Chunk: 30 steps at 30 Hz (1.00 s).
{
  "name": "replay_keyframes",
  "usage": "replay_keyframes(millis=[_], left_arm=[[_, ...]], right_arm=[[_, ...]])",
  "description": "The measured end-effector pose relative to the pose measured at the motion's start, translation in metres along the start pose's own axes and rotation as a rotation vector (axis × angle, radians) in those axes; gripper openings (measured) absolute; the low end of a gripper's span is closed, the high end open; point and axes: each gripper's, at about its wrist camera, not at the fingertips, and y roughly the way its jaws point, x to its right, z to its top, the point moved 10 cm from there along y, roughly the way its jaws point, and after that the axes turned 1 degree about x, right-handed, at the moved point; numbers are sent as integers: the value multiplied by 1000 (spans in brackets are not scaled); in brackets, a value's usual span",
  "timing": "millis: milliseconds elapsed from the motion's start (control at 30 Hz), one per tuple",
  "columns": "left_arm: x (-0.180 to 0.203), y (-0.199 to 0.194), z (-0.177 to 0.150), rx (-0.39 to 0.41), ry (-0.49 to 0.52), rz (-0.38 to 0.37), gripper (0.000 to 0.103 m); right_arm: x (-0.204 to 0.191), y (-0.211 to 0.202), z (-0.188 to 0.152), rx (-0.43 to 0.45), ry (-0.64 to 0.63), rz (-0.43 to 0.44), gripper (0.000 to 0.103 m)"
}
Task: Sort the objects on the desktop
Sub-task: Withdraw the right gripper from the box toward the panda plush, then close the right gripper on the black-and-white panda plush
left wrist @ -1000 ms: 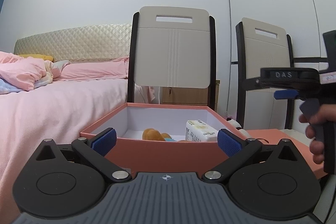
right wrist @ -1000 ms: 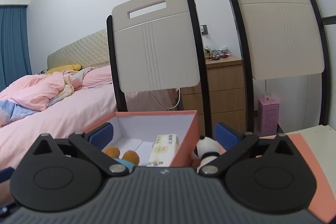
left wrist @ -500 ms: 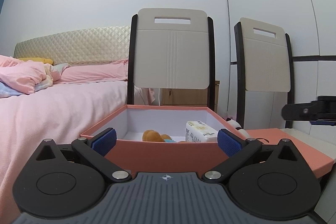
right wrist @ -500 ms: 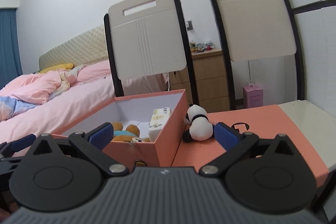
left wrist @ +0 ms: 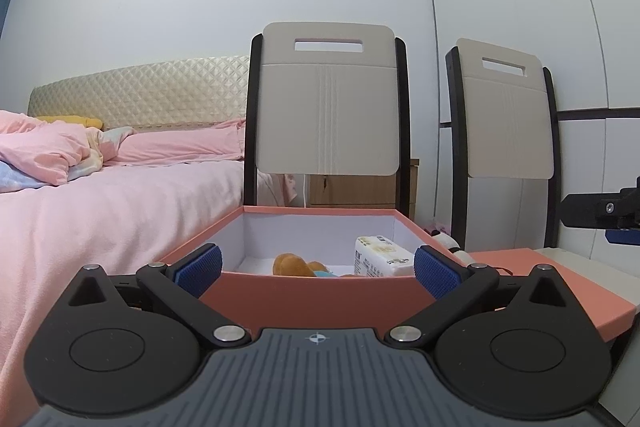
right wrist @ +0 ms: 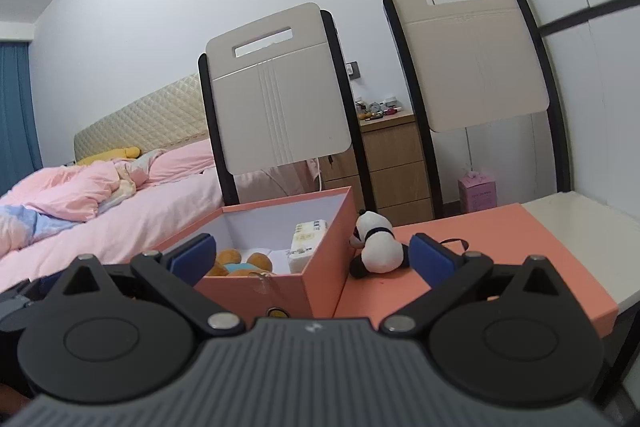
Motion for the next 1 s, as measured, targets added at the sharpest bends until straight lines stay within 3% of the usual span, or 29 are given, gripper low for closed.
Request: replay_keyframes(millis=[500,700,833,1000], left_arm=[[1,-1,0,2,9,0,103],[-2,3,-4,-10,3,8,103],[-3,4,-3,-11,-5,4,103],[-3,5,-4,-16,-2,4,103]], right_arm=[[1,-3,4,22,-42,-43,103],[10,5,23,40,-75,-58,103],[31,38,40,-14,-14,-59,103],[55,108,49,-105,-19,-89,103]])
